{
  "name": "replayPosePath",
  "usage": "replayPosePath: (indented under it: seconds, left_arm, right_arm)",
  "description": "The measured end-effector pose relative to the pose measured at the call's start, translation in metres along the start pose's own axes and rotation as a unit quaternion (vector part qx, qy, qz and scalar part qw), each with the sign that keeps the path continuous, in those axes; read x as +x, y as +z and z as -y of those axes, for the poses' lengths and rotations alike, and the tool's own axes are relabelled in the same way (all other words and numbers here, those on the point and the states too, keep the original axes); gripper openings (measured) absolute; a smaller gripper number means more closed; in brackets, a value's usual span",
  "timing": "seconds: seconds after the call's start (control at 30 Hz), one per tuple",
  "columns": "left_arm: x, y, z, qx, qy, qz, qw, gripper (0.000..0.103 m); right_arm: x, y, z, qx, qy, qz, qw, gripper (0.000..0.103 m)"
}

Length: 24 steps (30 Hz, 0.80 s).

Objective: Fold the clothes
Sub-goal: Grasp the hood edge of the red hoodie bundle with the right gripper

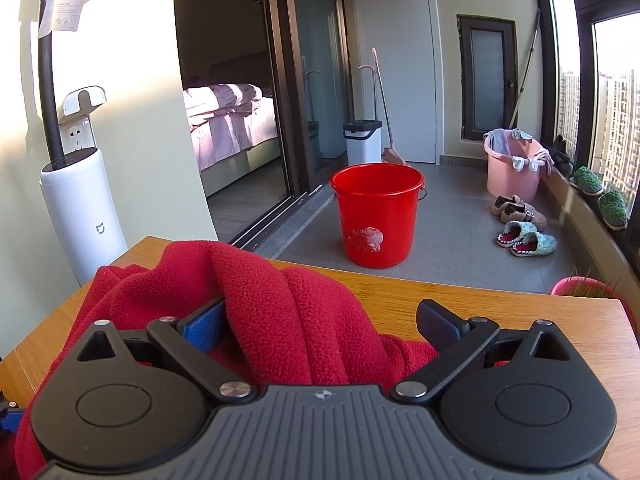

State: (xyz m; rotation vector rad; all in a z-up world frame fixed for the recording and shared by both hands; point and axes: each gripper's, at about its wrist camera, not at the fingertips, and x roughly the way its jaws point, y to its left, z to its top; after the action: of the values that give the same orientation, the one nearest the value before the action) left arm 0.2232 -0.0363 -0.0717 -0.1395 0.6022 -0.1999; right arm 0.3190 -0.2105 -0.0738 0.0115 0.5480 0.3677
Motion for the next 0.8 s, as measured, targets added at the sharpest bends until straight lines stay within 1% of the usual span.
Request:
replayPosePath:
  seconds: [0.07,0.13,0.2,0.3,0.33,0.4,0.43,0.47,0.5,0.53,0.6,0.63,0.67,0.7,0.77,0.8]
  left_arm:
    - [0.004,0.003,-0.003,0.005,-0.008,-0.001,0.9999,0.103]
    - [0.007,0.004,-0.012,-0.003,-0.03,-0.001,0.9995,0.103]
    - [0.008,0.005,-0.016,-0.008,-0.043,0.001,0.999,0.103]
    - [0.012,0.005,-0.012,0.002,-0.043,0.0,0.9991,0.103]
    - [0.013,0.005,-0.01,0.005,-0.043,-0.001,0.9991,0.103]
    - [0.013,0.005,-0.01,0.004,-0.042,-0.001,0.9991,0.103]
    - [0.013,0.005,-0.01,0.003,-0.042,-0.001,0.9991,0.103]
    - [0.014,0.005,-0.01,0.001,-0.042,-0.001,0.9991,0.103]
    - [0.014,0.005,-0.01,-0.001,-0.043,-0.001,0.9991,0.103]
    - [0.014,0.005,-0.01,-0.001,-0.044,-0.002,0.999,0.103]
    - [0.013,0.006,-0.012,0.001,-0.049,-0.008,0.9988,0.103]
    - [0.013,0.006,-0.012,0.003,-0.052,-0.01,0.9986,0.103]
    - [0.012,0.006,-0.013,0.007,-0.057,-0.013,0.9983,0.103]
    - [0.011,0.006,-0.013,0.011,-0.062,-0.016,0.9979,0.103]
    - [0.01,0.007,-0.016,0.011,-0.071,-0.027,0.9971,0.103]
    - [0.01,0.008,-0.018,0.009,-0.076,-0.036,0.9964,0.103]
  right_arm:
    - [-0.003,0.007,-0.002,-0.014,0.003,-0.01,1.0,0.099]
    - [-0.007,0.017,-0.005,-0.038,0.012,-0.019,0.999,0.099]
    - [-0.011,0.026,-0.007,-0.062,0.021,-0.028,0.997,0.099]
    - [-0.016,0.042,-0.012,-0.098,0.034,-0.039,0.994,0.099]
    - [-0.018,0.053,-0.014,-0.109,0.039,-0.031,0.993,0.099]
    - [-0.015,0.076,-0.013,-0.097,0.061,-0.018,0.993,0.1]
    - [-0.008,0.086,-0.01,-0.078,0.08,-0.025,0.993,0.101]
    - [0.003,0.093,-0.007,-0.065,0.096,-0.043,0.992,0.102]
    - [0.018,0.094,-0.006,-0.064,0.102,-0.067,0.99,0.102]
    - [0.034,0.09,-0.005,-0.071,0.098,-0.092,0.988,0.102]
    - [0.063,0.069,-0.002,-0.081,0.09,-0.148,0.982,0.102]
    - [0.071,0.059,0.003,-0.065,0.102,-0.165,0.979,0.102]
    - [0.078,0.051,0.008,-0.045,0.114,-0.179,0.976,0.102]
    - [0.08,0.048,0.015,-0.014,0.128,-0.183,0.975,0.102]
    - [0.08,0.045,0.025,0.018,0.147,-0.187,0.971,0.099]
    - [0.077,0.043,0.025,0.018,0.156,-0.184,0.97,0.09]
